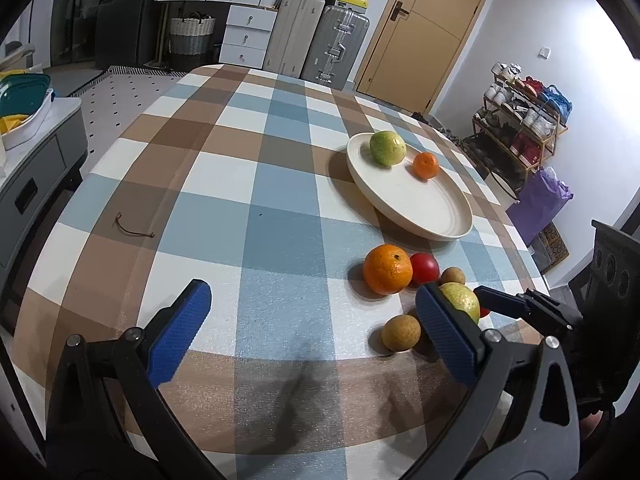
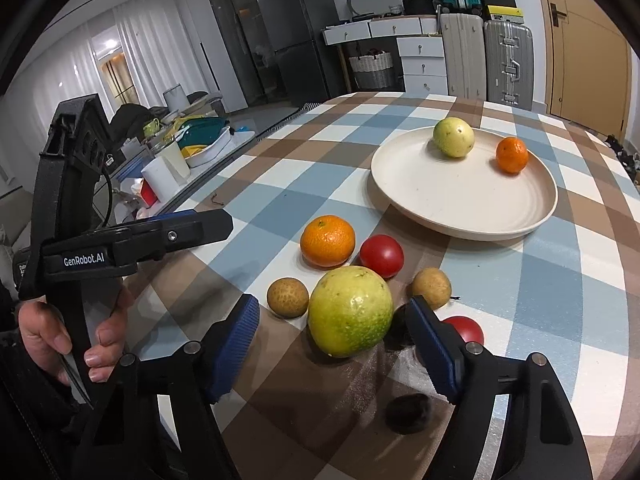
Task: Organize fruits
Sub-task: 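Move the right gripper to the large yellow-green citrus and close it, then lift the yellow-green citrus with the right gripper while the left gripper grasps an orange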
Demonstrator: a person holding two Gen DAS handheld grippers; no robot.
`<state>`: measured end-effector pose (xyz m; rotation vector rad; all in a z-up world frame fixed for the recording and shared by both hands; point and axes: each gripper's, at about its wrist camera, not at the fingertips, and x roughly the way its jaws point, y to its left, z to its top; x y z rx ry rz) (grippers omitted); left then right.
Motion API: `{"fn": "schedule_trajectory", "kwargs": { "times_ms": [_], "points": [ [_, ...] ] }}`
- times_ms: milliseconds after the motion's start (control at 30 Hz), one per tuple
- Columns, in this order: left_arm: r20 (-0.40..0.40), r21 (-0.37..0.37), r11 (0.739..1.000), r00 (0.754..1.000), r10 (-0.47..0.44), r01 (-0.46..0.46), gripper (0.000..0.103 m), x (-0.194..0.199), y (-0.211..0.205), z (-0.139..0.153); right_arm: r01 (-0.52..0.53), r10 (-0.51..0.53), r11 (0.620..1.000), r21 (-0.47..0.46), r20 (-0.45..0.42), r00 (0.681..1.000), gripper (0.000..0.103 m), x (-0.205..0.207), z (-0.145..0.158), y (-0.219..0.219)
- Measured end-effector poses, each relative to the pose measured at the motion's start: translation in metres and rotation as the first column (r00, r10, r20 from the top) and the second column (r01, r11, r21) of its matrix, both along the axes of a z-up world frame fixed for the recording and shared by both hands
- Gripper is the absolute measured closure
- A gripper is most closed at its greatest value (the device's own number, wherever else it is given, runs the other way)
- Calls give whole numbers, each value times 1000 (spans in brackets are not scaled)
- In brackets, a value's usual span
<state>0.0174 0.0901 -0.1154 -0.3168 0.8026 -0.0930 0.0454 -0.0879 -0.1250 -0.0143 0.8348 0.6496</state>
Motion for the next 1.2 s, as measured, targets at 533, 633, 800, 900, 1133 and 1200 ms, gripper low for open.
{"fn": "schedule_trajectory", "kwargs": {
  "times_ms": [533, 633, 800, 900, 1133, 1200],
  "points": [
    [-3, -37, 999, 1000, 3, -3, 1, 3, 6, -10, 24, -22, 996, -83, 21, 1000, 46, 5, -3, 9],
    [-5, -38, 999, 1000, 4, -5, 1, 4, 6, -10, 21, -18, 994, -112, 30, 999, 54, 5, -3, 12],
    [-7, -48, 999, 1000, 12, -12, 1, 4, 10, -13, 18, -10, 987, -160, 55, 998, 55, 2, -2, 16],
    [-6, -47, 999, 1000, 12, -12, 1, 3, 11, -13, 25, -20, 992, -122, 43, 999, 55, 2, -3, 11],
    [-9, -43, 999, 1000, 4, -4, 1, 5, 8, -12, 57, -57, 998, 31, 13, 998, 55, 5, 6, -13],
    [-13, -39, 999, 1000, -3, 2, 1, 8, 5, -12, 69, -69, 992, 104, -7, 998, 55, 8, 9, -25]
  ]
}}
